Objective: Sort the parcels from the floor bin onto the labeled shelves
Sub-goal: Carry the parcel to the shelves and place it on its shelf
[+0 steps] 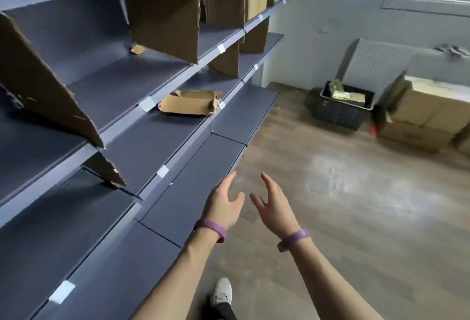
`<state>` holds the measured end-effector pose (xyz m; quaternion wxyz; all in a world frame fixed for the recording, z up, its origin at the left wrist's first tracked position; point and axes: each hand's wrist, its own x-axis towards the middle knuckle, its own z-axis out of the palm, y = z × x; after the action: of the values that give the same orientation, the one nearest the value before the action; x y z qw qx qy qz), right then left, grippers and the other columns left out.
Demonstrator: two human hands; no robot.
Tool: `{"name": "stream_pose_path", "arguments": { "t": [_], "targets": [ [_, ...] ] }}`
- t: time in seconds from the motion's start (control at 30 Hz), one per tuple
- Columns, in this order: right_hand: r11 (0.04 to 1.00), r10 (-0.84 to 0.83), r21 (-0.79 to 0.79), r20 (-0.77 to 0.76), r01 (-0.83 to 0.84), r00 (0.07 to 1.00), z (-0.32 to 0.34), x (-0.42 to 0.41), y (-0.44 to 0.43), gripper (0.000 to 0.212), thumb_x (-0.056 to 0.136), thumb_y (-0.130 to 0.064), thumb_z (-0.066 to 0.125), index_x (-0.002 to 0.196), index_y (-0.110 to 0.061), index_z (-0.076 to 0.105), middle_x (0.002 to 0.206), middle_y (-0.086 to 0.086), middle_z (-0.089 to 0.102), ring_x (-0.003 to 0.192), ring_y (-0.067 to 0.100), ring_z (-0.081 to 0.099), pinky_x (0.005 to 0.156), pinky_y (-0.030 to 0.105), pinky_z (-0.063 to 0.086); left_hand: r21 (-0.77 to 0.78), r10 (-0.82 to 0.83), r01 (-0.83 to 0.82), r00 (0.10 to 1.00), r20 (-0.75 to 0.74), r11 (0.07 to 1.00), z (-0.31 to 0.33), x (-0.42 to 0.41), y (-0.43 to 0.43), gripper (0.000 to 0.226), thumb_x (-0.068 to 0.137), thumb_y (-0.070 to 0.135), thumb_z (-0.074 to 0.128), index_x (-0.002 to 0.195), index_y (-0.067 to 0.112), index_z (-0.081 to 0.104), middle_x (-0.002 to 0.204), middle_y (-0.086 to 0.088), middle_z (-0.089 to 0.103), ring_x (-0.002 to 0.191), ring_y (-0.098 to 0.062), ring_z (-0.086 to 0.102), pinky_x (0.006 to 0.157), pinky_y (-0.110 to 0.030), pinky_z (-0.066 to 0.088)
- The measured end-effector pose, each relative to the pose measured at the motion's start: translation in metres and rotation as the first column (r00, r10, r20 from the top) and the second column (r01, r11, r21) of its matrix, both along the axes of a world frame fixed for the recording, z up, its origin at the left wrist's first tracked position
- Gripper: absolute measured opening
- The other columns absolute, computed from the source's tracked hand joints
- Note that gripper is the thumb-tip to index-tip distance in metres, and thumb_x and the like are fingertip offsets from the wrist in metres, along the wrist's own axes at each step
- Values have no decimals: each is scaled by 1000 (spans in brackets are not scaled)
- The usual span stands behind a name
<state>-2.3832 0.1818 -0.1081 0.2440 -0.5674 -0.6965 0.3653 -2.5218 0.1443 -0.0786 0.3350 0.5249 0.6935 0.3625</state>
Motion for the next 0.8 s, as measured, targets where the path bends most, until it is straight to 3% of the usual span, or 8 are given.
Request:
{"name": "stream_pose_path", "arguments": {
  "t": [0.27, 0.43, 0.8],
  "targets": [
    [975, -212, 67, -33, 214, 977, 21, 20, 133, 66, 96, -29, 59, 151, -11, 28, 156, 6, 32, 146, 17, 26, 118, 32, 24, 115, -166, 161, 985, 37, 980, 5, 16, 172, 53, 90, 23, 59, 140, 22, 42, 144, 4, 45, 134, -12, 39, 103, -21, 31],
    [953, -292, 79, -21, 293, 956, 35, 22, 204, 68, 95, -33, 60, 152, -14, 27, 157, 5, 31, 146, 19, 25, 118, 39, 27, 81, -243, 236, 966, 88, 968, 7, 23, 260, 53, 89, 26, 60, 140, 26, 42, 143, 0, 46, 133, -15, 41, 99, -22, 31],
    [875, -466, 90, -105, 475, 878, 45, 77, 339, 69, 95, -33, 59, 152, -12, 26, 157, 5, 29, 147, 18, 23, 119, 39, 25, 64, -414, 411, 909, 51, 909, 21, 80, 417, 54, 90, 29, 60, 140, 28, 41, 143, 0, 45, 132, -15, 41, 98, -22, 31]
  ]
}}
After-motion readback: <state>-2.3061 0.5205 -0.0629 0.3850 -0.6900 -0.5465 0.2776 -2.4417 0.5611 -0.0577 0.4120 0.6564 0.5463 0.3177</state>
